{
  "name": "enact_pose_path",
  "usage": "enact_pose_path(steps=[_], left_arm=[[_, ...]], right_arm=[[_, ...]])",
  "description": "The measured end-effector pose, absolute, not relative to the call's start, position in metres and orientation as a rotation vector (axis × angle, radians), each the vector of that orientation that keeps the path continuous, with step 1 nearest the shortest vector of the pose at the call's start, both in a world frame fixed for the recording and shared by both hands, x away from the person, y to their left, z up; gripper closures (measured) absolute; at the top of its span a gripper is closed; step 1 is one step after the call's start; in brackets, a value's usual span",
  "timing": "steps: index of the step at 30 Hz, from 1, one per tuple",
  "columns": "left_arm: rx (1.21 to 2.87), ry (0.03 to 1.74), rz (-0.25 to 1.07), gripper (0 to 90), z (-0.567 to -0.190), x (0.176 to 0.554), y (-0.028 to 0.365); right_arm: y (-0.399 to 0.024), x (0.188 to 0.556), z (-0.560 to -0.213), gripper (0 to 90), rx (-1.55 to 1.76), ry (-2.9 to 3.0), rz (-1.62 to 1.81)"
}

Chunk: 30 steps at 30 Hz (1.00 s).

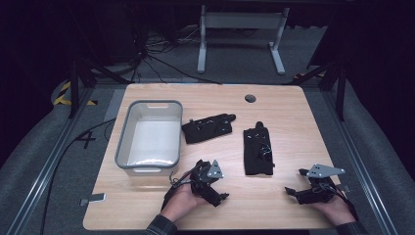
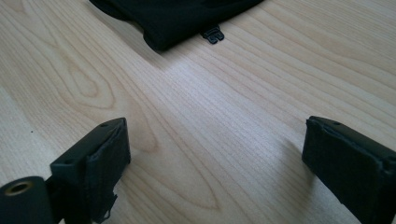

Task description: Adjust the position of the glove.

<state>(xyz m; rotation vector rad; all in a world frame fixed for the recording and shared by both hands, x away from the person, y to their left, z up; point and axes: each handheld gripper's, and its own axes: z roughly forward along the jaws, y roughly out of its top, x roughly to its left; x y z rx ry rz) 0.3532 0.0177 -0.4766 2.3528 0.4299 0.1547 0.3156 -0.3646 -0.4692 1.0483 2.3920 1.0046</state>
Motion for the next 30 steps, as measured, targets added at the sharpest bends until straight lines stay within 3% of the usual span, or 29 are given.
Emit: enact_pose_path(steps=[6,7,11,16,24,27,30], left_arm=[[2.35,0.443,0.162,0.0,-0.477,0.353,0.017],[2.35,0.444,0.163,0.0,-0.477,0.352,0.017],[2.348,0.447,0.165,0.0,-0.477,0.352,0.016],[2.35,0.447,0.164,0.0,-0.477,0.352,0.016],[2.35,0.447,0.164,0.0,-0.477,0.352,0.016],[2.35,0.447,0.164,0.0,-0.477,0.352,0.016],[2.35,0.447,0.164,0.0,-0.477,0.352,0.016]], right_arm=[[-0.365,0.317,-0.468,11.9,1.038,2.407,1.005],[-0.364,0.318,-0.465,17.5,1.029,2.422,1.004],[-0.362,0.317,-0.46,23.2,1.026,2.422,1.004],[-0.36,0.316,-0.449,39.9,1.024,2.393,1.069],[-0.346,0.329,-0.441,80.6,0.995,2.46,1.108],[-0.341,0.33,-0.44,89.4,0.983,2.478,1.117],[-0.338,0.333,-0.438,90.0,0.98,2.477,1.127]])
